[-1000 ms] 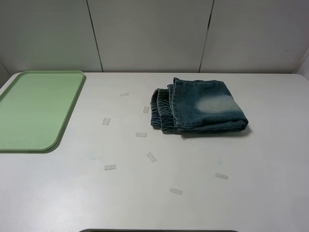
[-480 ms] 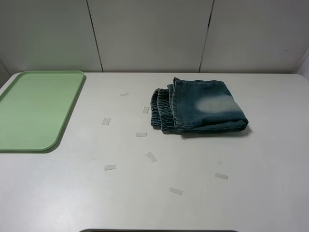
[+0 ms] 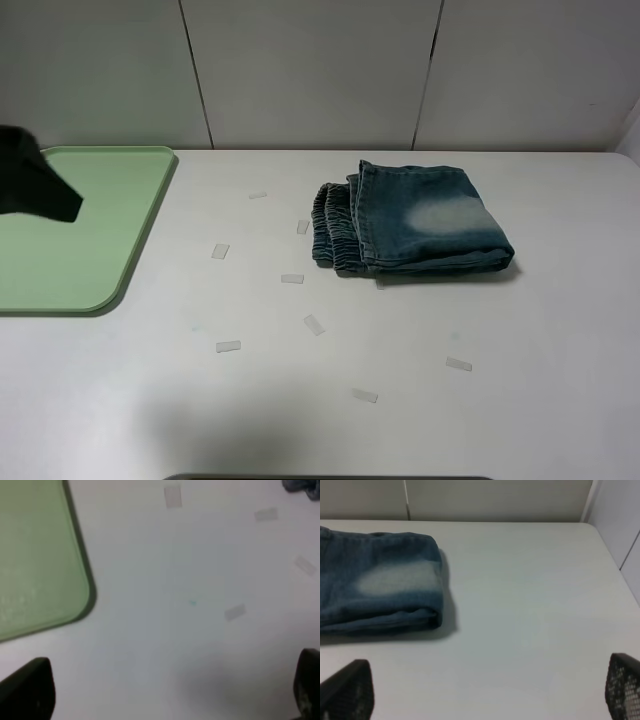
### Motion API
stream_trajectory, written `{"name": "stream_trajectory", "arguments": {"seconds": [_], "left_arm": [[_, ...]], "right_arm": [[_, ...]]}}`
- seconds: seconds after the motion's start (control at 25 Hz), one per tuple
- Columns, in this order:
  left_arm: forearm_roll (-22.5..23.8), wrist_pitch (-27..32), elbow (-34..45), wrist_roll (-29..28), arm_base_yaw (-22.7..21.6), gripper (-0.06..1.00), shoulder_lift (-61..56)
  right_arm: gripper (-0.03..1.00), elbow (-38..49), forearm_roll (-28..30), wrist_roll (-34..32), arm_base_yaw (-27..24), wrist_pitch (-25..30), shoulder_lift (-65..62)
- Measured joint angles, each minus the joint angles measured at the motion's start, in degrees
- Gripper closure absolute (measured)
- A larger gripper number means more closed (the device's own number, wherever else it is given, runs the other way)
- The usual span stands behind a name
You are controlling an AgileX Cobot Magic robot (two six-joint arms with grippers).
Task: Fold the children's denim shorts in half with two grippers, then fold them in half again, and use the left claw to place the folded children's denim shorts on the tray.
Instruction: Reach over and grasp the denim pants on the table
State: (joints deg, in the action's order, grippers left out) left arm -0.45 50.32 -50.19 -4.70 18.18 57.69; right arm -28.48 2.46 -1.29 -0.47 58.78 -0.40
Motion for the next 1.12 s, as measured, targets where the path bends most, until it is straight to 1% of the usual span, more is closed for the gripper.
{"name": "stream_trajectory", "arguments": {"seconds": [0.12, 0.28, 0.36, 0.44, 0.6, 0.68, 0.76, 0.8, 0.84, 0.96, 1.12], "left_arm": [[-3.70, -3.91, -3.09, 3.62, 0.00, 0.00, 8.38], [-11.01, -9.73, -5.69, 7.99, 0.06, 0.00, 18.46], [-13.73, -13.65, -6.46, 9.73, 0.80, 0.00, 23.17], [-14.78, -17.09, -7.46, 10.84, 2.83, 0.00, 27.43], [-15.68, -23.90, -10.30, 11.03, 8.18, 0.00, 36.12], [-17.05, -27.13, -12.10, 11.03, 10.48, 0.00, 40.11], [-19.45, -30.21, -13.90, 11.03, 12.42, 0.00, 44.31], [-19.45, -30.21, -13.90, 11.03, 12.42, 0.00, 44.31], [-20.79, -31.94, -15.11, 11.03, 13.18, 0.00, 46.33], [-23.42, -34.30, -18.38, 11.03, 14.82, 0.00, 51.78], [-25.46, -35.48, -23.26, 11.03, 16.41, 0.00, 58.08]], "right_arm": [[0.27, 0.00, 0.00, 0.00, 0.00, 0.00, 0.00], [0.27, 0.00, 0.00, 0.00, 0.00, 0.00, 0.00], [0.27, 0.00, 0.00, 0.00, 0.00, 0.00, 0.00], [0.27, 0.00, 0.00, 0.00, 0.00, 0.00, 0.00], [0.27, 0.00, 0.00, 0.00, 0.00, 0.00, 0.00], [0.27, 0.00, 0.00, 0.00, 0.00, 0.00, 0.00], [0.27, 0.00, 0.00, 0.00, 0.00, 0.00, 0.00], [0.27, 0.00, 0.00, 0.00, 0.00, 0.00, 0.00], [0.27, 0.00, 0.00, 0.00, 0.00, 0.00, 0.00], [0.27, 0.00, 0.00, 0.00, 0.00, 0.00, 0.00], [0.27, 0.00, 0.00, 0.00, 0.00, 0.00, 0.00]]}}
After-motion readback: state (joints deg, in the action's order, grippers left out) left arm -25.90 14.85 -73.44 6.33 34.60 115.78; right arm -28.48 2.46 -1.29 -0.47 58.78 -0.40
